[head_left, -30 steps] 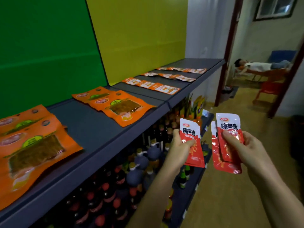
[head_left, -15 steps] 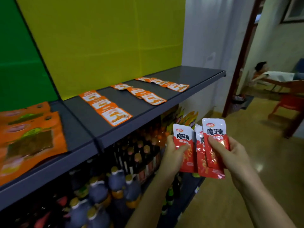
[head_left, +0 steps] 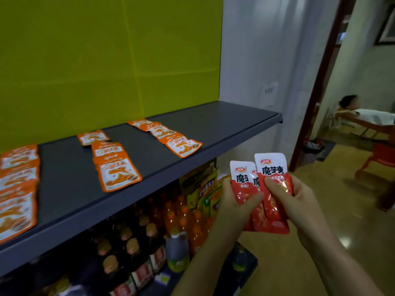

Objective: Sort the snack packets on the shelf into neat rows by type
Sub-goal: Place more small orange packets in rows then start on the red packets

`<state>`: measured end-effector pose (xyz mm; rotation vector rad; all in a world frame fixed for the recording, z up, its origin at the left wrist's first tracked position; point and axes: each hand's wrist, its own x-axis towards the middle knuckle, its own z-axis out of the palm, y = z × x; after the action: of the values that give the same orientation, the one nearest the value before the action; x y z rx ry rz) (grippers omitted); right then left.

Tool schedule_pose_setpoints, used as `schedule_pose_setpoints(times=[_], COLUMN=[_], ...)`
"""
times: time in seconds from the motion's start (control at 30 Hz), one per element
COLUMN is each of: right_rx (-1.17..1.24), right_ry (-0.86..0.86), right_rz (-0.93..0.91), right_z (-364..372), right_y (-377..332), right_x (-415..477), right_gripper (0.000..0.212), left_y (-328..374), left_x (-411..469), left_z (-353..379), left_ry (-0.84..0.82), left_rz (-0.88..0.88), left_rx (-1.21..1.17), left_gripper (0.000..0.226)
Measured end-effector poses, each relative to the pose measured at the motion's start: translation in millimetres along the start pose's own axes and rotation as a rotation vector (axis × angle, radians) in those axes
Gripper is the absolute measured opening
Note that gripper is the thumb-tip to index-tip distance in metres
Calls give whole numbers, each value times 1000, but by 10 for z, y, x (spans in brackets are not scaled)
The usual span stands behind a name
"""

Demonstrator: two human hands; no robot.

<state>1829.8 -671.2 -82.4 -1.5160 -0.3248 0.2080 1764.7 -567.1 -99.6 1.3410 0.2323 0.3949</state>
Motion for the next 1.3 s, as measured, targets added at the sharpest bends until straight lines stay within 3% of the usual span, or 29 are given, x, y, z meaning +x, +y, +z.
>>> schedule_pose_setpoints(times=[0.2,0.37,0.5,0.73,0.97,1.03,1.17,1.3], right_rx=[-67,-114,-122,-175,-319,-402,-652,-805], right_ry=[-147,-264,-417,-700,-820,-813,-762,-769], right_rz=[-98,-199,-254,-199,-171,-215,-351,-441], right_z=[-108,-60,31,612,1634,1889,2289,2460], right_y=[-231,-343,-473,-526,-224,-184,-177,-89], right_x=[848,1677,2304,3283,3826,3934,4124,4224], right_gripper=[24,2,10,5,19,7,40,46], left_y=[204,312,389,536,560,560,517,500], left_x=[648,1117,1394,1834,2128,2177,2226,2235], left_z=[224,200,162,111,-121,-180,-236,-288], left_ry=[153,358,561,796,901,920,945,956], left_rz=[114,220,306,290,178,182,187,183], left_rx=[115,135,192,268,348,382,466,458], left_gripper=[42,40,40,42,33,32,32,33])
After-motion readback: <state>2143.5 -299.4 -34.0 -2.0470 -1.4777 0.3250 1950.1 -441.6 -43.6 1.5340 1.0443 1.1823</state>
